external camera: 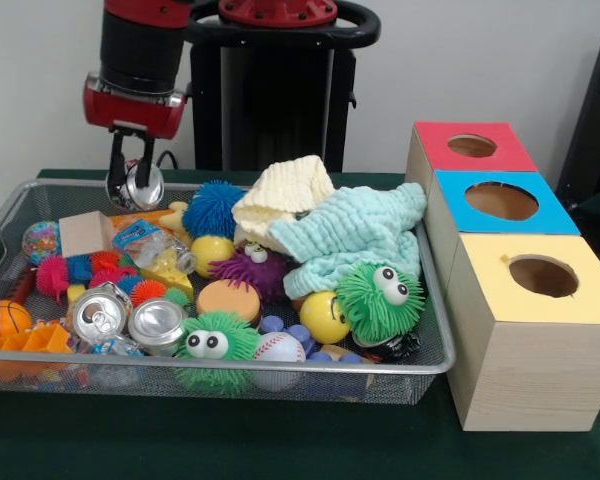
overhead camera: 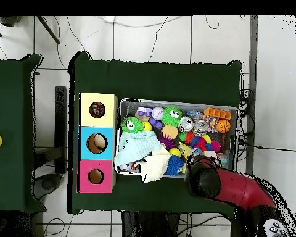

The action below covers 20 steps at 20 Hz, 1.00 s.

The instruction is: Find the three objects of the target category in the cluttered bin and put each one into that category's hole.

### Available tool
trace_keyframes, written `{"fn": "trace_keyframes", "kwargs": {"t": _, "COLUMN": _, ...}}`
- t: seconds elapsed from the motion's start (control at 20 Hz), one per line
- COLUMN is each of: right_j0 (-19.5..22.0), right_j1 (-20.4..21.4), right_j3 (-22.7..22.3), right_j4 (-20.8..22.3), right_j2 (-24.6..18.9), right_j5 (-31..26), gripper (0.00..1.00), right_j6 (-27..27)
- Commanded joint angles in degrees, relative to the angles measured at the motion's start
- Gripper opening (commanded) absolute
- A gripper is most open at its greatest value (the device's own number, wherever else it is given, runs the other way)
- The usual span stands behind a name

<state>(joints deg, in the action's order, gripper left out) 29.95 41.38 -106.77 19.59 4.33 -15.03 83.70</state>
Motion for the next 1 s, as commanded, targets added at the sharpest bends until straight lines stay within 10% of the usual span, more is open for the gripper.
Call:
{"fn": "trace_keyframes", "kwargs": {"t": 0.05, "right_j0": -1.28, "right_j1": -1.67, "right_j3": -4.87, "right_j4": -4.90, "right_j2": 0.75, "right_j5": 2.67, "gripper": 0.00, "right_j6": 15.84}}
{"fn": "trace_keyframes", "kwargs": {"t": 0.1, "right_j0": -0.80, "right_j1": -1.65, "right_j3": -5.33, "right_j4": -5.32, "right_j2": 0.25, "right_j5": 3.47, "gripper": 0.00, "right_j6": 15.77}}
{"fn": "trace_keyframes", "kwargs": {"t": 0.15, "right_j0": 0.31, "right_j1": -1.65, "right_j3": -6.36, "right_j4": -6.00, "right_j2": -0.74, "right_j5": 6.86, "gripper": 1.00, "right_j6": 15.98}}
{"fn": "trace_keyframes", "kwargs": {"t": 1.0, "right_j0": 5.63, "right_j1": -5.29, "right_j3": 0.45, "right_j4": -5.36, "right_j2": -6.21, "right_j5": 3.52, "gripper": 1.00, "right_j6": 7.94}}
